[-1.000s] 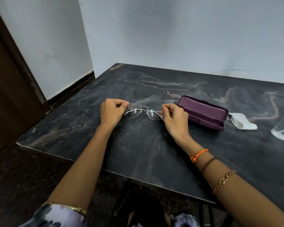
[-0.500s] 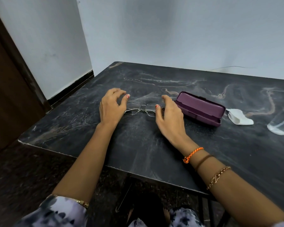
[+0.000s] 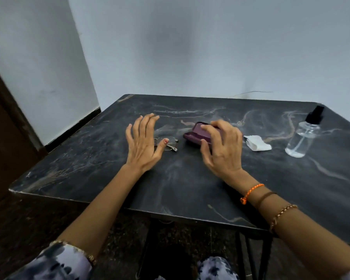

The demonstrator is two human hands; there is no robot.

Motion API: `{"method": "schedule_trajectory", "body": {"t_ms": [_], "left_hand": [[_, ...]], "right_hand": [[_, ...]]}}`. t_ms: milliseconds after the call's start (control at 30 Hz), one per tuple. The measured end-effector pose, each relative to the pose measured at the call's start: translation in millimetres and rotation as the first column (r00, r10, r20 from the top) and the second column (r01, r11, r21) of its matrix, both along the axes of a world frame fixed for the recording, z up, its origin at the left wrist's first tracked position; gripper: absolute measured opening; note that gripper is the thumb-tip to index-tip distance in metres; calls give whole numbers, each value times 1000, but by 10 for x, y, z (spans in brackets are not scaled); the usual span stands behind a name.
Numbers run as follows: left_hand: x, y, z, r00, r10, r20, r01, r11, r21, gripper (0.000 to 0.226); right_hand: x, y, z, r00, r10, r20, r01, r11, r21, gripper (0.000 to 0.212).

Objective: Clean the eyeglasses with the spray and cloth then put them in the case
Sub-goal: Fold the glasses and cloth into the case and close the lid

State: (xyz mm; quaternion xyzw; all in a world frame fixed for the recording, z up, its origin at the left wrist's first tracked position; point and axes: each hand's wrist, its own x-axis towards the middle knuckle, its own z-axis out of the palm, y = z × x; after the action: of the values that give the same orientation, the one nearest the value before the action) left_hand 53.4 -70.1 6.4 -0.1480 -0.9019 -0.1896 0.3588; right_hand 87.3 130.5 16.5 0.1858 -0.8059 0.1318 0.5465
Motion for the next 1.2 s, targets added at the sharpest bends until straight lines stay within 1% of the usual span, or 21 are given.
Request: {"method": "schedule_trajectory", "body": {"t_ms": [100, 167, 267, 333, 400, 467, 533, 567, 700, 800, 867, 1000, 1067, 1133, 1200], "left_hand": [[1, 299, 22, 990, -81, -111, 83, 996, 13, 52], [-38, 515, 67, 978, -131, -160, 136, 991, 19, 44], [-122, 797, 127, 983, -141, -119, 156, 980, 121, 36], [-172, 950, 116, 993, -91, -78, 106, 970, 219, 30], [-197, 1031, 78, 999, -20, -35, 30, 954, 297, 23], [-245, 1075, 47, 998, -2, -58, 20, 949, 315, 20], [-243, 1052, 66, 994, -14, -111, 45, 957, 285, 20], [-260, 1053, 76, 993, -16, -113, 47, 959, 278, 20], [-289, 1084, -15, 999, 13, -29, -7, 976, 218, 16], [-302, 1079, -45, 1000, 18, -9, -15, 971, 238, 15], [-312, 1069, -39, 1000, 10, -4, -8, 963, 271, 15], [-314, 1074, -35, 999, -46, 22, 39, 964, 263, 19], [-311, 1072, -33, 996, -75, 39, 63, 963, 263, 20], [-307, 1072, -24, 994, -93, 51, 76, 960, 270, 21], [-298, 1075, -20, 994, -100, 54, 81, 958, 276, 21]], "right_hand": [[66, 413, 9, 983, -101, 151, 113, 991, -76, 29], [76, 589, 37, 954, -131, 270, 165, 980, -109, 27], [-7, 735, 87, 913, -108, 393, 179, 973, -147, 25], [-101, 810, 61, 875, -135, 465, 234, 959, -161, 24], [-181, 855, 4, 831, -181, 526, 325, 925, -195, 24], [-252, 923, -33, 805, -212, 553, 407, 877, -255, 24], [-242, 979, -15, 802, -204, 562, 439, 839, -321, 26], [-257, 1027, -9, 793, -201, 575, 447, 834, -325, 28], [-266, 1126, -84, 692, -211, 691, 502, 828, -250, 43], [-280, 1105, -113, 653, -223, 724, 528, 819, -224, 44], [-293, 1104, -103, 643, -229, 731, 536, 816, -217, 39], [-305, 1136, -74, 635, -232, 737, 538, 817, -207, 31], [-301, 1140, -60, 640, -246, 728, 537, 821, -195, 26], [-294, 1140, -54, 648, -273, 711, 532, 830, -167, 25], [-282, 1146, -46, 674, -286, 681, 527, 832, -172, 25]]}}
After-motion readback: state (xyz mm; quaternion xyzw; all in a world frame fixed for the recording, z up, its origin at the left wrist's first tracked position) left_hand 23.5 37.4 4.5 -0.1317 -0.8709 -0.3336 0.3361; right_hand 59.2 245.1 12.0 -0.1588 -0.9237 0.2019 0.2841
